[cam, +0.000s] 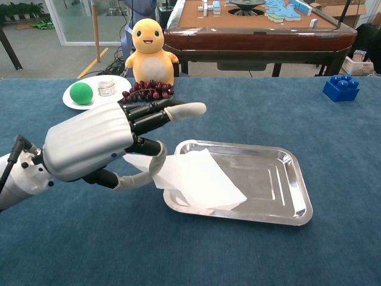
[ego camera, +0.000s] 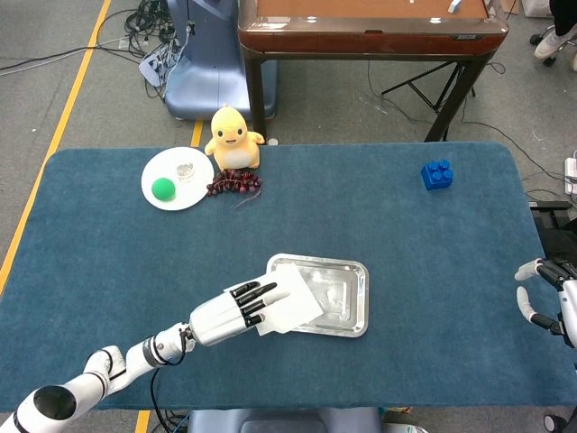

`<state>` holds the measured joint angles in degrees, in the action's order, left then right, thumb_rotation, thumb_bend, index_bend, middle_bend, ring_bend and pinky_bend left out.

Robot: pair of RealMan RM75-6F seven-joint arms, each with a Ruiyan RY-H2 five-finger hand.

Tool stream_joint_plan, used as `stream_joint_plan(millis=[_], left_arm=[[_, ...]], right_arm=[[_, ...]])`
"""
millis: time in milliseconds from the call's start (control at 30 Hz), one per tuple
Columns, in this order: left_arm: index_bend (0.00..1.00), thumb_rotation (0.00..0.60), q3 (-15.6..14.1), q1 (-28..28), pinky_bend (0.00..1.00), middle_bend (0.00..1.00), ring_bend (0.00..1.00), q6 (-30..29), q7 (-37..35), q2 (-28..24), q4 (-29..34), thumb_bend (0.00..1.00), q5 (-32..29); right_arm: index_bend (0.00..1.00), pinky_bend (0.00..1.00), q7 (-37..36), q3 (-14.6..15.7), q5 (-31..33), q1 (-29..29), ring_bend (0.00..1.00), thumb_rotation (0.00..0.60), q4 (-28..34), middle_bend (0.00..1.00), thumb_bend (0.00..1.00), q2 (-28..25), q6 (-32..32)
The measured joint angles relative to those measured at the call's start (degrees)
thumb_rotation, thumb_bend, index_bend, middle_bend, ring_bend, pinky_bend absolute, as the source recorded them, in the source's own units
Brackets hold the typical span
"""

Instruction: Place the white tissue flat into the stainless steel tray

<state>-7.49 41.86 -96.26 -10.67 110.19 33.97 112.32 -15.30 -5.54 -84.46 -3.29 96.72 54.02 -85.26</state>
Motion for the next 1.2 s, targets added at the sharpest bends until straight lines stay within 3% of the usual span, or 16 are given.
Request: stream_joint_plan(millis=[600, 1200], left_arm=[[0.61, 0.600, 0.2, 0.0, 0.29, 0.02, 0.00, 0.7, -2.1, 1.3, -5.9, 0.44, -2.6], [0.61, 0.600, -3.6, -1.4, 0.30, 0.03, 0.00, -7.4, -3.6, 2.4, -5.3, 0.43, 0.6]], right_arm=[[0.48, 0.37, 0.0, 0.0, 0.0, -0.2, 0.27, 0.600, -0.1, 0.42, 0.46, 0.1, 0.5], [0.48, 0.37, -1.2, 0.2, -0.8, 0.1, 0.27, 0.600, 0.2, 0.42, 0.46, -0.3, 0.0]])
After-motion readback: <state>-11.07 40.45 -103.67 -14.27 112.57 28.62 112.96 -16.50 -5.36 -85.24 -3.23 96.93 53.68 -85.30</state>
